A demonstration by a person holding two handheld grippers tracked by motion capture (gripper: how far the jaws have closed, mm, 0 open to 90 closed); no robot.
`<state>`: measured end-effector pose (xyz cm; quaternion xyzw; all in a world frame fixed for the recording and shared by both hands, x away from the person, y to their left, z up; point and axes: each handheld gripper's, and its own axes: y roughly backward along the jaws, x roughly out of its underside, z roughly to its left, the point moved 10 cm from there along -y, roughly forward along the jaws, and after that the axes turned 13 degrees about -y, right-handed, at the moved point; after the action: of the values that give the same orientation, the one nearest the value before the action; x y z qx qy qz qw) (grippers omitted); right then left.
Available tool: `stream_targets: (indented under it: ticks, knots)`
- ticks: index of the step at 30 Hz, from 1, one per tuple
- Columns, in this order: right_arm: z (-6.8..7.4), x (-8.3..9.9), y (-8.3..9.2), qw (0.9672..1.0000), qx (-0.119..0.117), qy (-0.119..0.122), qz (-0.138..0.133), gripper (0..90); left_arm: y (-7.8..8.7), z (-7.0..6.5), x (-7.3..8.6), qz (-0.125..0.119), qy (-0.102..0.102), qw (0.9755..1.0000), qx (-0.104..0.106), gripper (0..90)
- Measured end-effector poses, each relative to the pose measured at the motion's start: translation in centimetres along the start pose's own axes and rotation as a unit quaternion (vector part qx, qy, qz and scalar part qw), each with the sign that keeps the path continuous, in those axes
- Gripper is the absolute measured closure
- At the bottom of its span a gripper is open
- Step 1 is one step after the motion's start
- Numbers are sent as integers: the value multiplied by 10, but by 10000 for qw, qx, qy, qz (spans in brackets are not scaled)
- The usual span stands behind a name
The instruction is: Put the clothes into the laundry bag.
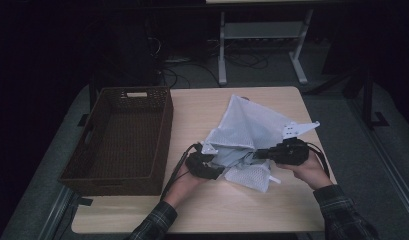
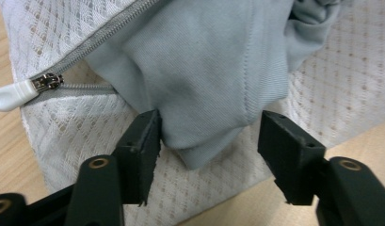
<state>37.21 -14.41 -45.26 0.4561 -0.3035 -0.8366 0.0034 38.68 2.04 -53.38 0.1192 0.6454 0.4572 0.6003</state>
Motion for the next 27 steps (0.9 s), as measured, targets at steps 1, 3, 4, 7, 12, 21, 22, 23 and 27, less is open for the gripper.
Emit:
stream_targets:
  ticks: [1, 3, 4, 7, 12, 21, 22, 23, 27]
  knots:
    - [0, 0, 0, 10000, 3, -1, 1, 879, -1, 0, 0, 8, -2, 10000, -13, 437]
    - [0, 0, -1, 10000, 1, 8, 7, 880, -3, 1, 1, 44, -12, 10000, -26, 474]
    - [0, 0, -1, 10000, 0, 15, 16, 880, -3, 1, 2, 67, -35, 10000, -25, 499]
    - [-1, 1, -2, 10000, 27, 28, 48, 880, -5, 0, 3, 138, -77, 9999, -65, 559]
    - [-1, 2, -3, 10000, 47, 53, 56, 880, -6, -1, 1, 147, -77, 9998, -85, 675]
    - [-2, 2, -2, 9999, 76, 50, 67, 879, -4, -5, 0, 114, -10, 9999, 91, 800]
    - [-2, 2, -3, 9999, 94, 45, 77, 879, -2, -8, -2, 77, -4, 9999, 152, 803]
    - [-3, 2, -3, 9999, 96, 42, 80, 880, -1, -10, -3, 58, -7, 9998, 181, 805]
    - [-3, 3, -3, 9999, 107, 58, 94, 879, 4, -16, -7, -54, -35, 9996, 264, 810]
